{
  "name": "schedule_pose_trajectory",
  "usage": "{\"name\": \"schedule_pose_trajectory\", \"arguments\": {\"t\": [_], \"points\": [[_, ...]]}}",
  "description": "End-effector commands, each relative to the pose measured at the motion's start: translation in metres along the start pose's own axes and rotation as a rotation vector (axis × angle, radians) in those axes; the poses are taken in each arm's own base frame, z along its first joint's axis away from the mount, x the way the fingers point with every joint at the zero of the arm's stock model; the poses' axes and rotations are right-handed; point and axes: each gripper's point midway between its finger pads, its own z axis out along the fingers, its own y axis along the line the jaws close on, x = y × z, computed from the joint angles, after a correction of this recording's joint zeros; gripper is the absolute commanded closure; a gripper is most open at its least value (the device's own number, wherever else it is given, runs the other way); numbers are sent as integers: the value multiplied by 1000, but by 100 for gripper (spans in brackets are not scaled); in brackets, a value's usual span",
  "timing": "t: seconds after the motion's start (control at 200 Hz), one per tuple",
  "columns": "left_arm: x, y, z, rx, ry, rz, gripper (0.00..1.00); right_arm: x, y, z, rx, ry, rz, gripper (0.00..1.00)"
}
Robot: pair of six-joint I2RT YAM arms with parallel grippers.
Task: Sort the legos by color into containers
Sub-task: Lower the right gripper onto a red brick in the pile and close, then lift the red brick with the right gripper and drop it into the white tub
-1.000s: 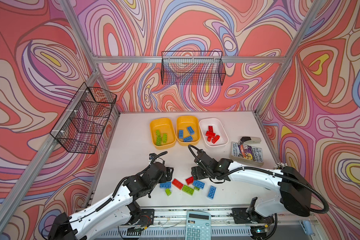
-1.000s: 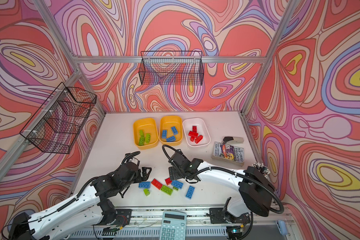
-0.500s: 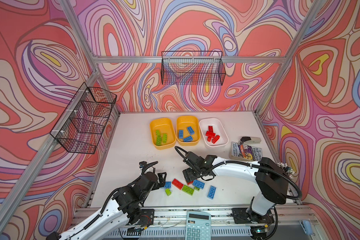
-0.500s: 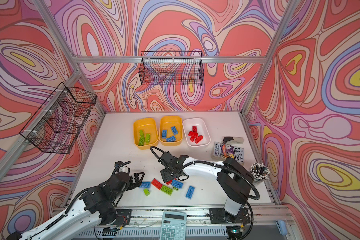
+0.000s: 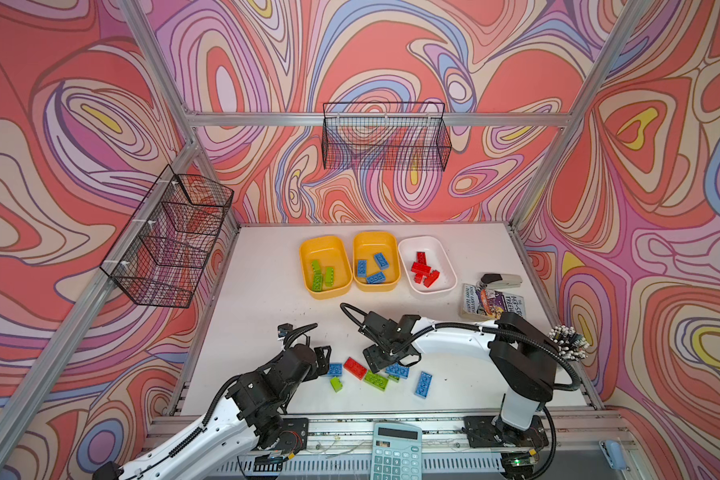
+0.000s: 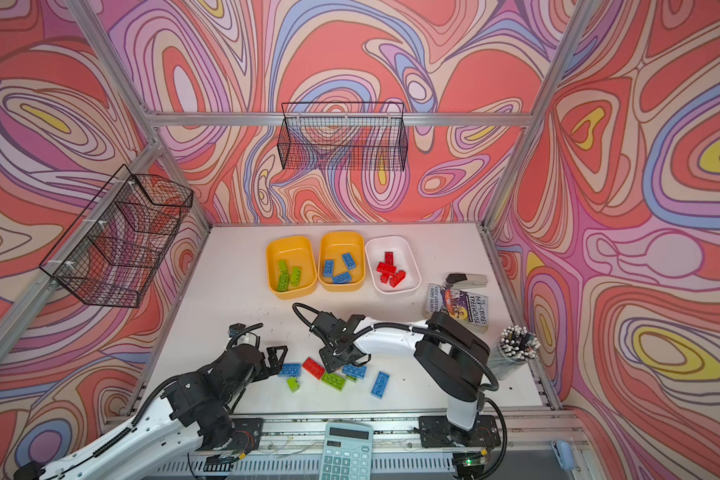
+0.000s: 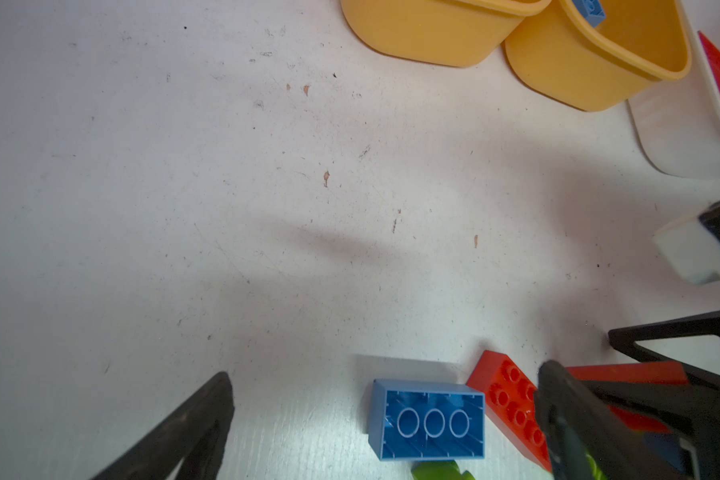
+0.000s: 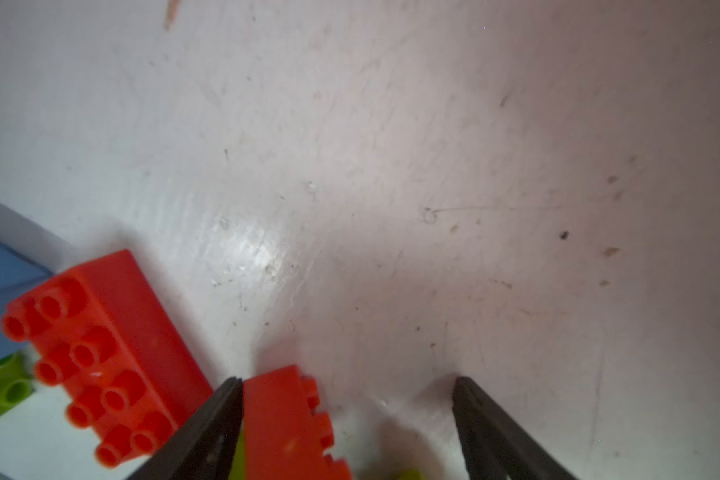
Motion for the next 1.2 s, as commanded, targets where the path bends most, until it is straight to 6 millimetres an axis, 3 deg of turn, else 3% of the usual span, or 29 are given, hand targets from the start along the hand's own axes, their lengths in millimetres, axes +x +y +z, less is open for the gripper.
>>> {"name": "schedule_pose_trajectory", "arguments": {"t": [0.0, 0.1, 0.401, 0.826, 1.002, 1.197], "points": [[-1, 5, -1, -32, -4, -5, 0, 6, -9, 4, 56, 23, 3, 19], [-1, 5, -2, -31, -5, -6, 0, 3, -9, 1, 59, 10, 9, 24], [-4, 8, -4, -40, -15, -3, 0, -10, -11, -4, 76, -45, 26, 62], [-7, 8, -7, -43, -26, 1, 0, -49, -7, -23, 72, -154, 43, 74], [-12, 4, -9, -36, -32, 12, 0, -80, -34, -46, 82, -234, 105, 76], [-20, -15, -7, -1, -35, 44, 0, -125, -105, -90, 133, -354, 214, 75]]}}
